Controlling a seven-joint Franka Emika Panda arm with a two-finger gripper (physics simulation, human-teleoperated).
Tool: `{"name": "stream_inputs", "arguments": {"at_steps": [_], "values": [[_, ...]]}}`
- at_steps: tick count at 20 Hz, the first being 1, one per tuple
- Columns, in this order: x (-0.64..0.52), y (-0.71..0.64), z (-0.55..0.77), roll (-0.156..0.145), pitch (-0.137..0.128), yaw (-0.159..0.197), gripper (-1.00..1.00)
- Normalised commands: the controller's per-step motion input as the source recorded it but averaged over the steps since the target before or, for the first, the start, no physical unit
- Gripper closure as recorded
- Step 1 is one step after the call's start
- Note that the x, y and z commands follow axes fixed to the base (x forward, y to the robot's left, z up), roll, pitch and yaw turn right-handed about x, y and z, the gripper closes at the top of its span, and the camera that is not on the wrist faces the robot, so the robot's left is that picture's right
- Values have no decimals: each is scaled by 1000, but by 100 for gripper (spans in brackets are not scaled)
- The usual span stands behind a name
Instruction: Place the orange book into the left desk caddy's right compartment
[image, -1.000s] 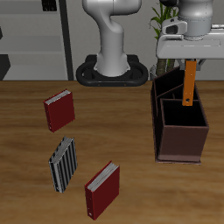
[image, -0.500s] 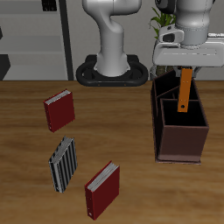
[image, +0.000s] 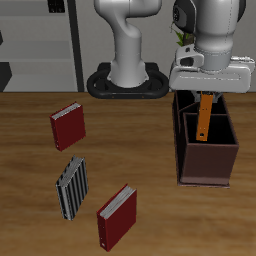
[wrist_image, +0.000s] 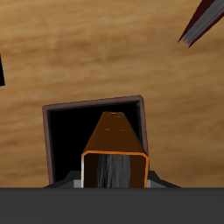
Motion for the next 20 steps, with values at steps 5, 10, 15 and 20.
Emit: {"name": "stream_inputs", "arguments": {"at_steps": [5,10,15,20], "values": [[29,64,-419,14,68,21,100],[15,96,-305,48,56,17,100],[88,23,-320,90,96,34,-100],[63,-175,-198,-25,33,3,-100]]}}
